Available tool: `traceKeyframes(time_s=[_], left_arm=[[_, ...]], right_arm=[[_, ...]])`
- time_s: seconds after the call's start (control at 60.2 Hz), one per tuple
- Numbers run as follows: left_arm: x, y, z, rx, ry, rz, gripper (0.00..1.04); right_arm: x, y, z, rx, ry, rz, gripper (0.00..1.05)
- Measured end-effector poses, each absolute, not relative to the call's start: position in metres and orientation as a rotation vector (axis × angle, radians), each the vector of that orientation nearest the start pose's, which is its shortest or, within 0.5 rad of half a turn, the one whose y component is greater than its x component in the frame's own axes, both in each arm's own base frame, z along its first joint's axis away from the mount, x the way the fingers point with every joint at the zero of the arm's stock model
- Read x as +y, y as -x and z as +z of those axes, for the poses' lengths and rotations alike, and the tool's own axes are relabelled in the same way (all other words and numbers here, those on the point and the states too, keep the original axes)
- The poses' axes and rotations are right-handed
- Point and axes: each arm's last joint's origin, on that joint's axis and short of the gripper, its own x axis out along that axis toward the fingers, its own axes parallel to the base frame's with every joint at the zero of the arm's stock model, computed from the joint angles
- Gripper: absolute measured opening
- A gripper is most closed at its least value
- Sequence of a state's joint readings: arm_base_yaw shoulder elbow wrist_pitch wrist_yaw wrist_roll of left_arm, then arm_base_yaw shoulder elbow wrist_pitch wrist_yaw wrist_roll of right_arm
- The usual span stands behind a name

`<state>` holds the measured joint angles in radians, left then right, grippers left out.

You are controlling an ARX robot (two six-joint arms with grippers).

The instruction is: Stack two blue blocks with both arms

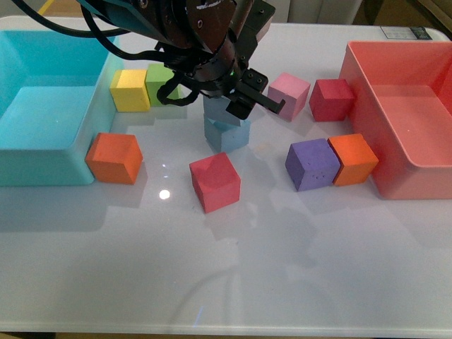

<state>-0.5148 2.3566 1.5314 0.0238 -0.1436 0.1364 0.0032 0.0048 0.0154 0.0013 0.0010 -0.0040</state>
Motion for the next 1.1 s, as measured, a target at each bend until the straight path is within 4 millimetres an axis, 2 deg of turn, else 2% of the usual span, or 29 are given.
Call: traceKeyframes(time_s=[0.233,0.532,0.864,0.898,1.097], left_arm=[[-0.235,-0.43,0.069,0.755,-0.402,-0.4,0.4],[-0.238,-0.432,0.065,0.759,-0.409,-0.406,0.4],[-0.241,-0.43,0.06,0.773,-0.411,-0.426,0.95],[-0.241,-0.43,0.06,0.774,-0.411,-0.427,0.98],[-0.239,-0.428,0.062,0.779,-0.394,-0.436,0.96]], right_arm=[[0.0,-0.097,0.169,-0.012,0.004,0.002,0.96],[0.0,-0.097,0.169,-0.012,0.004,0.002,0.96],[0.0,-0.097,0.169,-0.012,0.004,0.002,0.96],[0.0,-0.097,0.169,-0.012,0.004,0.002,0.96],[0.0,-0.097,0.169,-0.012,0.004,0.002,0.96]])
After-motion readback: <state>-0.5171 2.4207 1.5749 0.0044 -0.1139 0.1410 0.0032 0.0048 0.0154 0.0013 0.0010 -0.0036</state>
